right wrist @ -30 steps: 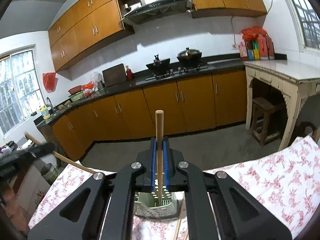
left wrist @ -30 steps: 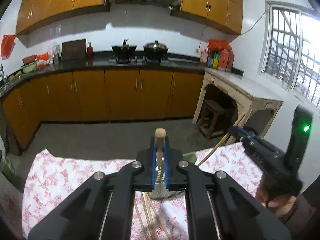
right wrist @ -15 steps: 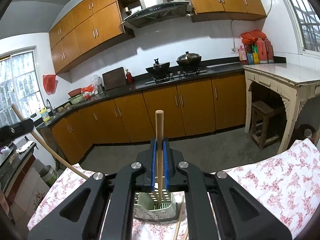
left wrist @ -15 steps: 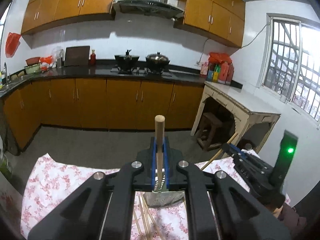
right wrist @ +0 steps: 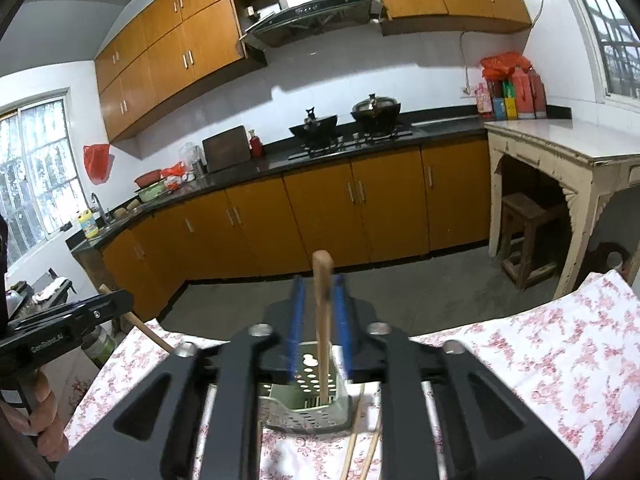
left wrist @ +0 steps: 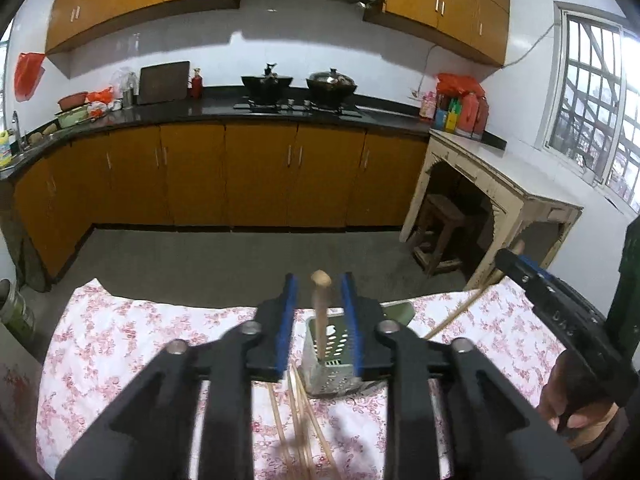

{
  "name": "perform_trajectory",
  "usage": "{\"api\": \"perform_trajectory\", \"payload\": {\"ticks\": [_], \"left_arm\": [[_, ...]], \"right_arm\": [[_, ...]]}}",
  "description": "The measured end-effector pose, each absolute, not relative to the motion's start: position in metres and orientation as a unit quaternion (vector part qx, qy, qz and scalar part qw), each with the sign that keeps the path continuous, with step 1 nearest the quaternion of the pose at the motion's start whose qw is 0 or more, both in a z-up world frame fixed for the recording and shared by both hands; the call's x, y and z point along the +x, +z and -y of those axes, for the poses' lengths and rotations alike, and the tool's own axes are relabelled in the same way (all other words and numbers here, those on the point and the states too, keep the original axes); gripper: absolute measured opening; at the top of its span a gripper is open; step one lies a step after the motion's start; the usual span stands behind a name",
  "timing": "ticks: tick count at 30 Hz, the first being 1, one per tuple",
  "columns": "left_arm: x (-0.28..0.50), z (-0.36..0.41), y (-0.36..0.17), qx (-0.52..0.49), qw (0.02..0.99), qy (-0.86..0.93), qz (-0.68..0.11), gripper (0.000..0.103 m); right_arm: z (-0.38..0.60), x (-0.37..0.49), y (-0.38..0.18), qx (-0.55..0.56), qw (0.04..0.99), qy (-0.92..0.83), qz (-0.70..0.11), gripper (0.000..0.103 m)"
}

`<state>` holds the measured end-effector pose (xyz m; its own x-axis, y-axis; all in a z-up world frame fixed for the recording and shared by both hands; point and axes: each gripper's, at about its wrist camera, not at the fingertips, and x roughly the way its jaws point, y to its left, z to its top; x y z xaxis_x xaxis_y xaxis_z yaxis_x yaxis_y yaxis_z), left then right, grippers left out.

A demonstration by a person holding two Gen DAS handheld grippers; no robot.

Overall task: Organize utensils
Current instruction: 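Lower the chopsticks into the holder and open both tools, then return to the row and grasp one chopstick with each tool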

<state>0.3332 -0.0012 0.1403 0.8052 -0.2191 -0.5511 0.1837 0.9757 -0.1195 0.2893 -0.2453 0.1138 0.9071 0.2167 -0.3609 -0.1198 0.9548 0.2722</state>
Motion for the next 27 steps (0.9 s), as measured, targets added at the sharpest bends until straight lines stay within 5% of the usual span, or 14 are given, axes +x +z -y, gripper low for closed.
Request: {"api": "perform_trajectory", "payload": {"ticks": [13, 27], "left_arm": [[0.247, -0.046, 0.138, -0.046, 0.963, -0.063, -0.257, 0.044], [0.216, -0.055, -0.047, -0.045, 0.917, -0.037, -0.395, 0.048]], "right_arm": [[0.285, 0.208, 0.127, 0.124, 0.976, 0.056, -0.169, 0.039], [0.269, 0.208, -0.083, 0.104, 0.907, 0.023, -0.408, 0.034]]}}
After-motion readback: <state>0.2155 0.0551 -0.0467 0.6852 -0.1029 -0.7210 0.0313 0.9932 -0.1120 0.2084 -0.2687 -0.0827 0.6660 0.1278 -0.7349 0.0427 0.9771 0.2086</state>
